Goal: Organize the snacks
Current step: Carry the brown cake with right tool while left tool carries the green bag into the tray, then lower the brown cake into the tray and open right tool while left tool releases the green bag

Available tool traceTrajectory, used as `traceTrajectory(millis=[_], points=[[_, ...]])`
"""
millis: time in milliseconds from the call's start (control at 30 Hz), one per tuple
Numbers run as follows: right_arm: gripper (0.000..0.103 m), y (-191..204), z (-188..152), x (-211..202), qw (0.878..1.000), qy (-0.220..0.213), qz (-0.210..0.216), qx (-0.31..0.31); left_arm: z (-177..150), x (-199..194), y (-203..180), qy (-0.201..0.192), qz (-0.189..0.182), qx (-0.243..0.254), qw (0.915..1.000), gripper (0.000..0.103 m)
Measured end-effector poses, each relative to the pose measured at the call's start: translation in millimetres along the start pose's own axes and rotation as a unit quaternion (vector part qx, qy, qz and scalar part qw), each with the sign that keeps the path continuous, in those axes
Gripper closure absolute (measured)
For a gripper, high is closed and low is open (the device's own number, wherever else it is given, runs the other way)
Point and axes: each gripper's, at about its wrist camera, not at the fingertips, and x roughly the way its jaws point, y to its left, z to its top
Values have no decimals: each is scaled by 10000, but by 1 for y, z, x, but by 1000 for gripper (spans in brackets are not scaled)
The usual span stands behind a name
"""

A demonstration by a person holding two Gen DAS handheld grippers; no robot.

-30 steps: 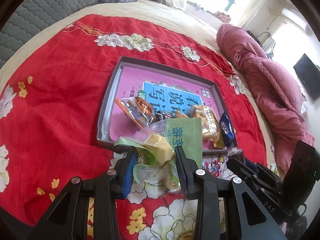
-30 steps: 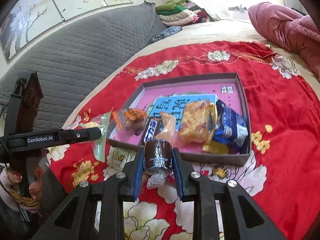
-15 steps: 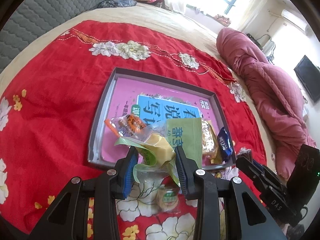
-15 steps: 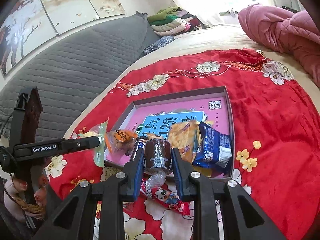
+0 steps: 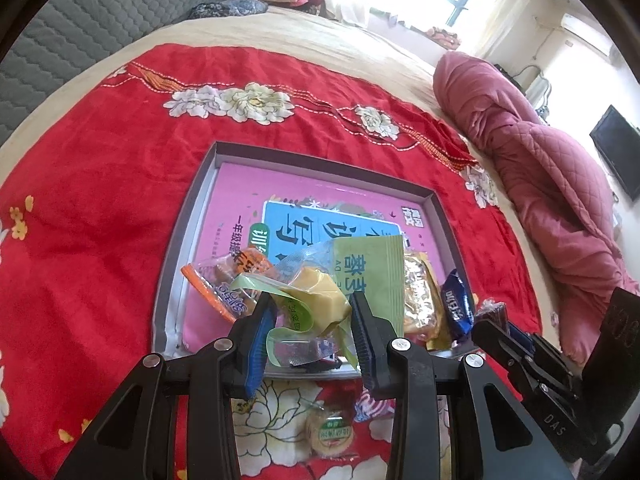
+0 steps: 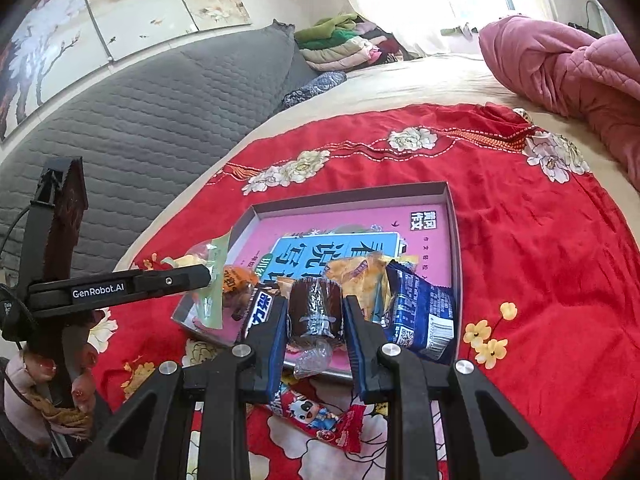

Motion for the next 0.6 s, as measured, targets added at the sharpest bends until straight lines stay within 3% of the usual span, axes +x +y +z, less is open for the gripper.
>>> traceTrajectory(millis=[600], points=[[75,5,-5,30,9991,385,-36,-200,-6,22,5,46,262,202,9994,64]])
